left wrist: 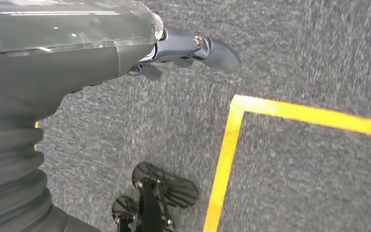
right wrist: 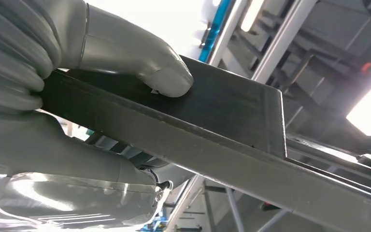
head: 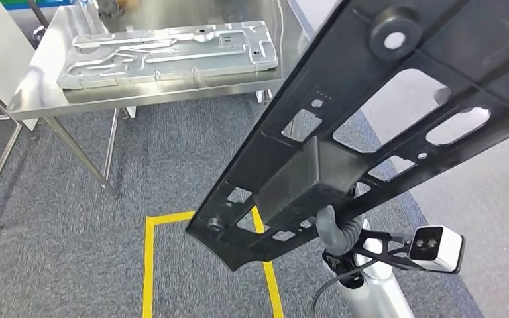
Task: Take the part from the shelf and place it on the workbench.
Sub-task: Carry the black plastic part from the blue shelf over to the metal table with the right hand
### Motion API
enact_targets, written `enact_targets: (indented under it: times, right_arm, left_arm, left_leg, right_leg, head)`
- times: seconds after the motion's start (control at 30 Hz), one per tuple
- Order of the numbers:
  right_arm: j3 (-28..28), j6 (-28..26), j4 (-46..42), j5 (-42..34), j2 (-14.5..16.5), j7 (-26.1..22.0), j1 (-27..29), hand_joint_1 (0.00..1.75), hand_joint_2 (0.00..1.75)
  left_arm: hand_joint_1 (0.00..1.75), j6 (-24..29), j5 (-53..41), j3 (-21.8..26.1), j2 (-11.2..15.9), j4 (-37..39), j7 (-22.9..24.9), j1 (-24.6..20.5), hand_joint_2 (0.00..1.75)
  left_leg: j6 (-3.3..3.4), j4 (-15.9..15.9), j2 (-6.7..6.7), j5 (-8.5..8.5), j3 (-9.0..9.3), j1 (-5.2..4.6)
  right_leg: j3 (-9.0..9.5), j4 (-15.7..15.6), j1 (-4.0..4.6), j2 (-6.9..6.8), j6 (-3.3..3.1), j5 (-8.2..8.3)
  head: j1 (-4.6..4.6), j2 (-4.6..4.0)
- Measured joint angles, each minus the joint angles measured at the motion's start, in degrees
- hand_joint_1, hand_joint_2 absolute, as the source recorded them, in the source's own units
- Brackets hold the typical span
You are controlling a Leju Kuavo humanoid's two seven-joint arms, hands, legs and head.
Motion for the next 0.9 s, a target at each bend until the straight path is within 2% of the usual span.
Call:
enact_targets:
  times: [0.07, 0.1, 0.2, 0.23, 0.27, 0.33, 0.37, 0.4, 0.43, 0.5, 0.57, 0.63, 0.7, 0.73, 0.77, 0.8, 0.83, 0.87, 0.9]
  right_arm:
    - [0.2, -0.8, 0.01, 0.69, -0.01, -0.02, -0.25, 1.75, 1.75]
    - [0.32, -1.33, 0.02, 1.29, -0.03, -0.03, -0.42, 1.75, 1.75]
    - [1.04, -3.17, 0.17, 3.08, -0.2, -0.01, -0.58, 1.75, 1.75]
    - [1.38, -3.8, 0.27, 3.32, -0.28, 0.01, -0.55, 1.75, 1.75]
    - [1.71, -4.34, 0.37, 3.34, -0.38, 0.02, -0.55, 1.75, 1.75]
    - [2.08, -4.89, 0.5, 2.91, -0.56, 0.02, -0.58, 1.75, 1.75]
    - [2.15, -4.96, 0.54, 2.64, -0.66, 0.01, -0.59, 1.75, 1.75]
    - [2.19, -4.89, 0.55, 2.32, -0.75, 0.0, -0.62, 1.75, 1.75]
    - [2.2, -4.74, 0.56, 2.01, -0.84, 0.0, -0.61, 1.75, 1.75]
    - [2.22, -4.33, 0.54, 1.36, -0.95, -0.03, -0.56, 1.75, 1.75]
    - [2.2, -3.91, 0.45, 1.01, -0.98, -0.05, -0.5, 1.75, 1.75]
    - [2.15, -3.41, 0.39, 0.91, -0.97, -0.04, -0.4, 1.75, 1.75]
    - [2.07, -2.89, 0.39, 0.9, -0.96, -0.03, -0.06, 1.75, 1.75]
    - [2.03, -2.71, 0.39, 0.91, -0.96, -0.03, 0.16, 1.75, 1.75]
    - [1.98, -2.6, 0.39, 0.91, -0.96, -0.03, 0.34, 1.75, 1.75]
    - [1.96, -2.57, 0.39, 0.91, -0.96, -0.03, 0.44, 1.75, 1.75]
    - [1.95, -2.56, 0.39, 0.91, -0.96, -0.03, 0.48, 1.75, 1.75]
    - [1.92, -2.56, 0.4, 0.91, -0.97, -0.03, 0.5, 1.75, 1.75]
    - [1.9, -2.56, 0.41, 0.91, -0.97, -0.04, 0.5, 1.75, 1.75]
  left_arm:
    - [0.0, 0.01, 0.11, 0.01, -0.02, 0.0, -0.03, -0.07, 1.75]
    - [0.0, 0.02, 0.17, 0.02, -0.04, 0.0, -0.04, -0.14, 1.75]
    - [0.0, 0.01, 0.24, 0.07, -0.13, 0.0, -0.05, -0.16, 1.75]
    - [0.0, 0.0, 0.23, 0.11, -0.17, 0.0, -0.05, -0.11, 1.75]
    - [0.0, 0.0, 0.23, 0.16, -0.2, 0.0, -0.05, -0.07, 1.75]
    - [0.0, 0.0, 0.18, 0.24, -0.25, 0.0, -0.05, -0.08, 1.75]
    - [0.0, 0.01, 0.15, 0.25, -0.3, 0.01, -0.07, -0.12, 1.75]
    - [0.0, 0.01, 0.13, 0.26, -0.33, 0.01, -0.09, -0.16, 1.75]
    - [0.0, 0.02, 0.13, 0.28, -0.37, 0.02, -0.1, -0.14, 1.75]
    - [0.0, 0.03, 0.12, 0.33, -0.44, 0.02, -0.11, -0.04, 1.75]
    - [0.0, 0.04, 0.04, 0.37, -0.52, 0.02, -0.12, -0.09, 1.75]
    - [0.0, 0.09, -0.02, 0.42, -0.56, 0.02, -0.12, -0.33, 1.75]
    - [0.0, 0.14, -0.01, 0.52, -0.55, 0.02, -0.11, -0.32, 1.75]
    - [0.0, 0.14, -0.01, 0.57, -0.56, 0.02, -0.11, -0.22, 1.75]
    - [0.0, 0.14, -0.01, 0.62, -0.56, 0.02, -0.1, -0.13, 1.75]
    - [0.0, 0.14, -0.01, 0.67, -0.56, 0.02, -0.1, -0.07, 1.75]
    - [0.0, 0.15, -0.01, 0.72, -0.54, 0.02, -0.09, -0.04, 1.75]
    - [0.0, 0.16, -0.01, 0.77, -0.52, 0.02, -0.09, -0.03, 1.75]
    - [0.0, 0.17, -0.01, 0.81, -0.5, 0.02, -0.09, -0.06, 1.75]
  left_leg:
    - [0.61, -0.76, -0.11, 0.44, 1.33, 0.22]
    - [0.78, -0.97, -0.22, 0.4, 1.9, 0.3]
    - [0.91, -1.02, -0.76, -0.34, 2.52, 0.31]
    - [0.85, -1.0, -1.04, -0.68, 2.82, 0.32]
    - [0.78, -0.99, -1.4, -1.05, 3.28, 0.33]
    - [0.52, -1.0, -2.25, -1.94, 4.49, 0.35]
    - [0.34, -1.02, -2.59, -2.35, 5.05, 0.35]
    - [0.07, -1.14, -2.87, -2.7, 5.39, 0.39]
    - [-0.27, -1.18, -3.05, -2.86, 5.71, 0.45]
    - [-0.99, -1.0, -3.15, -2.85, 6.01, 0.48]
    - [-1.45, 1.33, -2.3, -3.01, 5.31, 0.46]
    - [-1.88, 7.3, -1.25, -4.78, 2.04, 0.6]
    - [-2.34, 13.97, -0.93, -7.78, -2.57, 0.78]
    - [-2.45, 15.46, -0.86, -8.39, -4.15, 0.86]
    - [-2.5, 14.96, -0.76, -7.7, -4.79, 0.95]
    - [-2.46, 12.28, -0.64, -5.58, -4.37, 1.02]
    - [-2.39, 8.25, -0.5, -2.57, -3.29, 1.07]
    - [-2.3, 4.49, -0.36, -0.33, -2.25, 0.99]
    - [-2.07, 1.67, -0.25, 1.09, -1.47, 0.85]
  right_leg:
    - [-0.45, 2.11, -0.13, -0.09, 0.77, -0.57]
    - [-1.7, 4.47, -0.26, -0.13, 1.12, -1.56]
    - [-8.3, 13.76, -0.75, -0.17, 1.87, -5.29]
    - [-9.74, 14.72, -0.88, -0.18, 1.98, -5.36]
    - [-10.13, 13.64, -0.98, -0.18, 2.0, -4.18]
    - [-8.34, 6.57, -1.08, 0.23, 1.8, 1.13]
    - [-7.32, 3.14, -0.99, 0.57, 1.53, 3.07]
    - [-6.59, 0.84, -0.84, 0.84, 1.19, 4.18]
    - [-6.29, -0.3, -0.64, 1.05, 0.75, 4.6]
    - [-5.69, -0.79, -0.52, 0.88, -0.17, 4.41]
    - [-4.48, -1.47, -0.74, 0.68, -0.93, 4.38]
    - [-3.38, -1.85, -0.81, 0.47, -1.32, 3.88]
    - [-2.62, -1.9, -0.78, 0.36, -1.41, 3.08]
    - [-2.16, -1.88, -0.78, 0.35, -1.36, 2.64]
    - [-1.62, -1.86, -0.78, 0.34, -1.29, 2.18]
    - [-0.94, -1.84, -0.79, 0.34, -1.16, 1.67]
    - [-0.27, -1.84, -0.8, 0.31, -1.0, 1.13]
    - [0.34, -1.81, -0.77, 0.27, -0.78, 0.63]
    - [0.7, -1.82, -0.74, 0.25, -0.49, 0.21]
  head:
    - [0.01, 0.0]
    - [0.01, 0.0]
    - [0.02, 0.0]
    - [0.02, 0.0]
    - [0.02, 0.0]
    - [0.02, 0.0]
    - [0.02, 0.0]
    - [0.02, 0.0]
    - [0.03, 0.0]
    - [0.03, 0.0]
    - [0.02, 0.0]
    - [0.01, 0.0]
    - [-0.01, 0.0]
    - [-0.01, 0.0]
    - [-0.01, 0.0]
    - [-0.01, 0.0]
    - [-0.01, 0.0]
    - [0.0, 0.0]
    - [0.01, 0.0]
